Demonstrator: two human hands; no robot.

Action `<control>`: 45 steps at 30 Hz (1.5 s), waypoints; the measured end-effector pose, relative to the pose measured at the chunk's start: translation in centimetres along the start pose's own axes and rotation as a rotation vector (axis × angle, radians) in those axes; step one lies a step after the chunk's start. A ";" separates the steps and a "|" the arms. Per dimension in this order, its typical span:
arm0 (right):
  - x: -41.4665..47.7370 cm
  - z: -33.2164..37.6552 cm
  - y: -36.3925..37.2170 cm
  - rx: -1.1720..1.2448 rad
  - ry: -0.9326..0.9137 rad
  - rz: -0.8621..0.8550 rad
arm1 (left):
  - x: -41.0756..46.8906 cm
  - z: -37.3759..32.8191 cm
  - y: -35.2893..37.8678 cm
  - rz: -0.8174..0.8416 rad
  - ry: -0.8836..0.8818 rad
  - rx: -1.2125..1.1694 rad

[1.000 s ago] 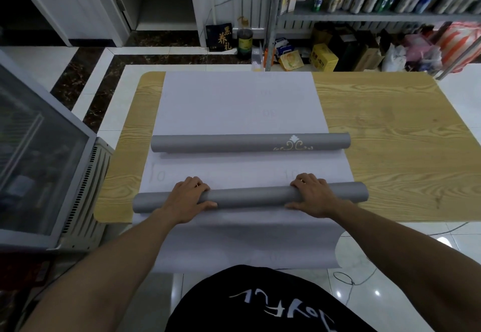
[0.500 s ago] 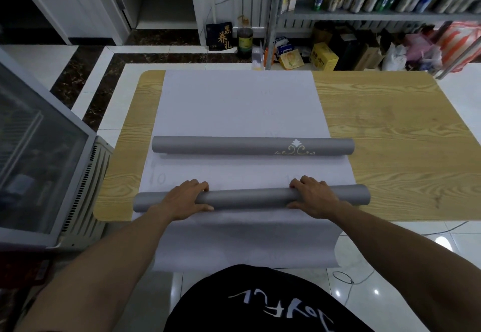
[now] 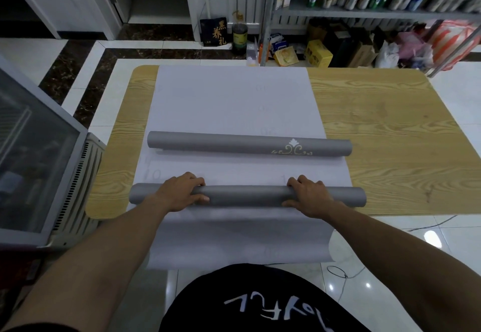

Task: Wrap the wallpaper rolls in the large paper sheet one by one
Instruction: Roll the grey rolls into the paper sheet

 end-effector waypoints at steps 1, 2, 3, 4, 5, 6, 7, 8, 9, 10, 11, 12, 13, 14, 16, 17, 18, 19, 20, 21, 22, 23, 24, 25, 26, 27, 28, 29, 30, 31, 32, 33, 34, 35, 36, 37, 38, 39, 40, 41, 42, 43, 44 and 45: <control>0.0 0.0 0.1 0.000 0.005 -0.001 | 0.0 0.0 0.0 0.005 0.001 0.003; 0.0 0.0 0.1 -0.001 0.007 -0.002 | -0.1 -0.1 -0.1 0.007 0.002 0.007; -0.1 -0.1 0.2 -0.002 0.008 -0.002 | -0.2 -0.2 -0.1 0.006 0.002 0.011; -0.1 -0.1 0.3 -0.001 0.009 -0.002 | -0.2 -0.3 -0.2 0.004 -0.002 0.016; 0.0 -0.1 0.3 0.000 0.008 -0.003 | -0.3 -0.5 -0.4 -0.001 -0.009 0.020; 0.0 -0.2 0.3 0.001 0.007 -0.005 | -0.4 -0.6 -0.5 -0.012 -0.020 0.022; 0.1 -0.2 0.3 0.003 0.006 -0.005 | -0.4 -0.7 -0.6 -0.025 -0.028 0.026; 0.1 -0.3 0.2 0.007 0.003 -0.004 | -0.5 -0.7 -0.6 -0.033 -0.031 0.033; 0.2 -0.3 0.1 0.021 0.002 -0.006 | -0.6 -0.8 -0.5 -0.037 -0.024 0.049; 0.1 -0.4 0.0 0.046 0.000 -0.012 | -0.6 -0.8 -0.3 -0.041 -0.011 0.067; 0.1 -0.4 -0.1 0.074 0.000 -0.018 | -0.6 -0.8 -0.1 -0.043 0.005 0.085; 0.0 -0.5 -0.1 0.092 -0.005 -0.022 | -0.7 -0.8 0.0 -0.048 0.019 0.106; 0.0 -0.5 -0.1 0.098 -0.012 -0.021 | -0.7 -0.8 0.0 -0.059 0.032 0.130; -0.1 -0.5 0.0 0.096 -0.016 -0.019 | -0.7 -0.7 0.0 -0.068 0.043 0.156; -0.1 -0.6 0.1 0.093 -0.013 -0.028 | -0.6 -0.5 -0.4 -0.071 0.064 0.194; -0.1 -0.6 0.2 0.087 -0.010 -0.034 | -0.5 -0.5 -0.5 -0.070 0.074 0.204; 0.0 -0.7 0.2 0.071 -0.012 -0.038 | -0.4 -0.4 -0.5 -0.075 0.082 0.209; 0.1 -0.7 0.3 0.045 -0.016 -0.037 | -0.3 -0.3 -0.5 -0.086 0.086 0.213; 0.1 -0.6 0.4 0.016 -0.019 -0.036 | -0.2 -0.1 -0.4 -0.099 0.086 0.215; 0.2 -0.5 0.4 -0.008 -0.020 -0.036 | -0.1 0.0 -0.4 -0.108 0.082 0.211; 0.3 -0.4 0.4 -0.020 -0.024 -0.036 | 0.0 0.1 -0.4 -0.109 0.074 0.198; 0.5 -0.3 0.4 -0.022 -0.031 -0.035 | 0.0 0.2 -0.5 -0.107 0.063 0.178; 0.6 -0.4 0.3 -0.012 -0.035 -0.034 | -0.1 0.2 -0.5 -0.104 0.052 0.158; 0.7 -0.4 0.2 0.010 -0.034 -0.037 | -0.2 0.1 -0.4 -0.106 0.049 0.151; 0.7 -0.4 0.0 0.038 -0.028 -0.041 | -0.2 0.0 -0.2 -0.112 0.054 0.153; 0.8 -0.5 -0.2 0.057 -0.023 -0.042 | -0.3 -0.1 0.1 -0.121 0.057 0.143; 0.8 -0.6 -0.4 0.058 -0.021 -0.032 | -0.3 -0.2 0.3 -0.132 0.054 0.110; 0.8 -0.5 -0.5 0.046 -0.021 -0.011 | -0.4 -0.3 0.4 -0.142 0.047 0.068; 0.8 -0.5 -0.6 0.039 -0.019 0.015 | -0.4 -0.3 0.3 -0.148 0.041 0.045; 0.8 -0.5 -0.6 0.047 -0.014 0.032 | -0.4 -0.3 0.2 -0.148 0.042 0.056; 0.8 -0.6 -0.5 0.067 -0.009 0.041 | -0.3 -0.3 0.0 -0.138 0.046 0.086; 0.8 -0.7 -0.4 0.079 -0.007 0.040 | -0.3 -0.3 -0.1 -0.130 0.052 0.111; 0.8 -0.8 -0.3 0.065 -0.014 0.030 | -0.2 -0.3 -0.2 -0.125 0.057 0.122; 0.8 -0.8 -0.2 0.030 -0.024 0.023 | -0.2 -0.4 -0.3 -0.131 0.061 0.117; 0.8 -0.7 0.0 -0.009 -0.031 0.021 | -0.1 -0.3 -0.2 -0.135 0.061 0.104; 0.8 -0.6 0.1 -0.031 -0.033 0.020 | -0.1 -0.3 -0.2 -0.142 0.060 0.095; 0.8 -0.5 0.2 -0.036 -0.031 0.015 | -0.1 -0.2 -0.2 -0.141 0.059 0.094; 0.8 -0.4 0.2 -0.027 -0.031 0.002 | -0.2 -0.2 -0.2 -0.143 0.059 0.091; 0.7 -0.4 0.2 -0.001 -0.030 -0.015 | -0.3 -0.3 -0.2 -0.147 0.054 0.075; 0.7 -0.3 0.1 0.040 -0.027 -0.034 | -0.4 -0.3 -0.2 -0.151 0.045 0.038; 0.7 -0.3 -0.2 0.082 -0.022 -0.048 | -0.6 -0.2 -0.2 -0.150 0.031 -0.012; 0.7 -0.4 -0.4 0.103 -0.020 -0.048 | -0.8 -0.3 -0.2 -0.147 0.023 -0.054; 0.8 -0.4 -0.6 0.097 -0.021 -0.031 | -0.9 -0.3 -0.2 -0.141 0.027 -0.062; 0.8 -0.4 -0.7 0.074 -0.023 -0.009 | -0.9 -0.4 -0.2 -0.139 0.041 -0.043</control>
Point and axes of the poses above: each hand's wrist, its own x-axis towards the middle knuckle, its own y-axis out of the palm, z = x × y, the point moved 1 cm from there along x, towards the middle knuckle, and after that the axes turned 9 degrees about x, right-handed, at the moved point
